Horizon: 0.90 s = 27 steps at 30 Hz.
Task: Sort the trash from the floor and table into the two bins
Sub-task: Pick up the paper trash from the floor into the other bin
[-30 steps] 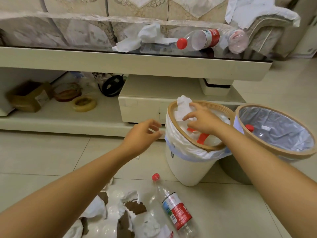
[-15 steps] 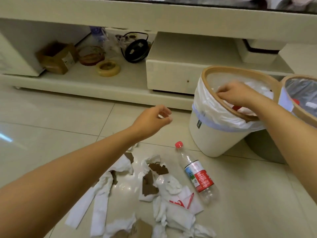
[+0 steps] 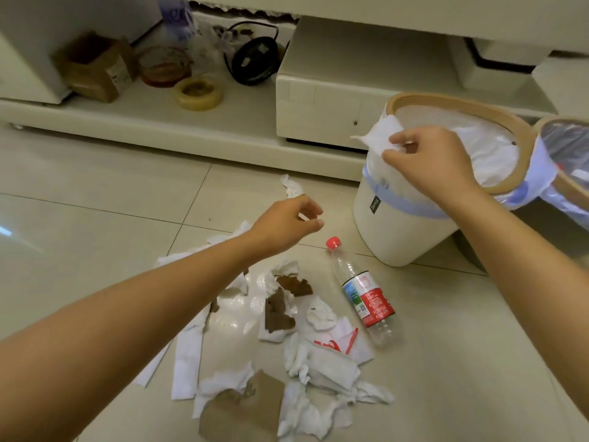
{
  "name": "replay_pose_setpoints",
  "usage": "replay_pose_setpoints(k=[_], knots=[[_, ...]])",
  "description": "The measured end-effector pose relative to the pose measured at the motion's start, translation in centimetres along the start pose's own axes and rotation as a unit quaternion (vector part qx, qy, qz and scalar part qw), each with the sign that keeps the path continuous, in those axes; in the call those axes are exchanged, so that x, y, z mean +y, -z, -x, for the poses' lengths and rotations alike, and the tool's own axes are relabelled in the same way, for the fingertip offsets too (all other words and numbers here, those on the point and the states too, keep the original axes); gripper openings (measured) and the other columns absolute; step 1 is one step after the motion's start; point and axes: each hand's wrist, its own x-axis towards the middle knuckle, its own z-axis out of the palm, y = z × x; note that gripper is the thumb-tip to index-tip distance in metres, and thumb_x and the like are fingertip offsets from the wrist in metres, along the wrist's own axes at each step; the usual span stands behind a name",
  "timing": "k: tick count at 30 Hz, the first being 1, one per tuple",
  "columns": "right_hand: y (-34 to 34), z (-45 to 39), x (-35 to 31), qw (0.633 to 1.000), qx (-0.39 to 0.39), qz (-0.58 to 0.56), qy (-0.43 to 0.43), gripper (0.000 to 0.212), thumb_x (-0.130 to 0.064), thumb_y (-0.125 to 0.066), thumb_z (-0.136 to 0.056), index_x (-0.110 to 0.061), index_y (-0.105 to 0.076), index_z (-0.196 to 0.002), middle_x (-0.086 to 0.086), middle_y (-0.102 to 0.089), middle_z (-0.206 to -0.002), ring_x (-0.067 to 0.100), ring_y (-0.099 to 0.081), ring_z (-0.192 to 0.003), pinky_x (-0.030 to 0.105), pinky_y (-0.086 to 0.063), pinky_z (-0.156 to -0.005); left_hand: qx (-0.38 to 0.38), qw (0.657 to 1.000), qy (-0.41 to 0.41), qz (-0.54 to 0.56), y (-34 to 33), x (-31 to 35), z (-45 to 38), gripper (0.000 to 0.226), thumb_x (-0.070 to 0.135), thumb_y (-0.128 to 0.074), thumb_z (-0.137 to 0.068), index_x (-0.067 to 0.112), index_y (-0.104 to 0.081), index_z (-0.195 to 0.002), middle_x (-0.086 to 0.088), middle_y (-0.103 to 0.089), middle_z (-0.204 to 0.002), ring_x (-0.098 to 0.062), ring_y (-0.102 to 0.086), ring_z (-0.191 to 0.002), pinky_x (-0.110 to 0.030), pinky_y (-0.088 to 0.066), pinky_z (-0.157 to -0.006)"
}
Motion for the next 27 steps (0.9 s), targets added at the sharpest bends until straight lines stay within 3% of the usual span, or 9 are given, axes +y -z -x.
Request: replay_pose_setpoints(k=[5,9,13,23,27], knots=[[-0.5,-0.7,-0.1,0.996,-0.01,0.079,0.032,0.054,-0.039,-0.066,-0.077,-0.023,-0.057,-0.128,0.002,-0.063,-0.121,0.024,-0.057,-0.107,0.038,-0.047,-0.081,0.005,1.0,0.011,0.013,0.3,-0.3,0.3,0.032,0.033,-0.06,-0.091,0.021,-0.06,-0.12,0.008,-0.062,-0.111,-0.008,-0.059,-0.095,-0.024,-0.049,-0.082],[-1.1,-1.4,0.2,0.993,0.012,0.104,0.051,0.039,-0.024,-0.056,-0.084,-0.019,-0.062,-0.122,0.001,-0.061,-0.128,0.027,-0.054,-0.115,0.037,-0.044,-0.084,0.004,1.0,0.014,0.019,0.2,0.1,0.3,0.032,0.033,-0.06,-0.091,0.02,-0.06,-0.12,0.008,-0.062,-0.113,-0.01,-0.059,-0.096,-0.024,-0.049,-0.081],[-1.5,-2.1,1.1,0.989,0.048,0.122,0.065,0.031,-0.014,-0.043,-0.087,-0.013,-0.07,-0.102,0.007,-0.068,-0.114,0.033,-0.058,-0.101,0.041,-0.051,-0.077,0.005,1.0,0.008,0.013,0.2,0.4,0.2,0.032,0.033,-0.059,-0.091,0.02,-0.06,-0.121,0.007,-0.062,-0.113,-0.011,-0.059,-0.096,-0.027,-0.05,-0.083],[-1.2,-2.9,2.1,0.987,0.077,0.11,0.093,0.032,-0.012,-0.045,-0.09,-0.015,-0.071,-0.108,0.012,-0.071,-0.098,0.034,-0.06,-0.088,0.036,-0.046,-0.067,0.002,1.0,0.004,0.006,-0.1,1.0,-0.4,0.033,0.033,-0.059,-0.092,0.019,-0.059,-0.122,0.008,-0.062,-0.114,-0.01,-0.059,-0.098,-0.027,-0.05,-0.085],[0.9,-3.3,3.2,0.978,0.144,0.122,0.088,0.029,-0.003,-0.046,-0.078,-0.008,-0.073,-0.088,0.019,-0.068,-0.081,0.039,-0.058,-0.075,0.042,-0.05,-0.065,-0.004,1.0,0.007,0.005,-0.4,1.2,-0.5,0.033,0.033,-0.059,-0.091,0.019,-0.06,-0.121,0.006,-0.063,-0.114,-0.011,-0.06,-0.098,-0.03,-0.051,-0.087]])
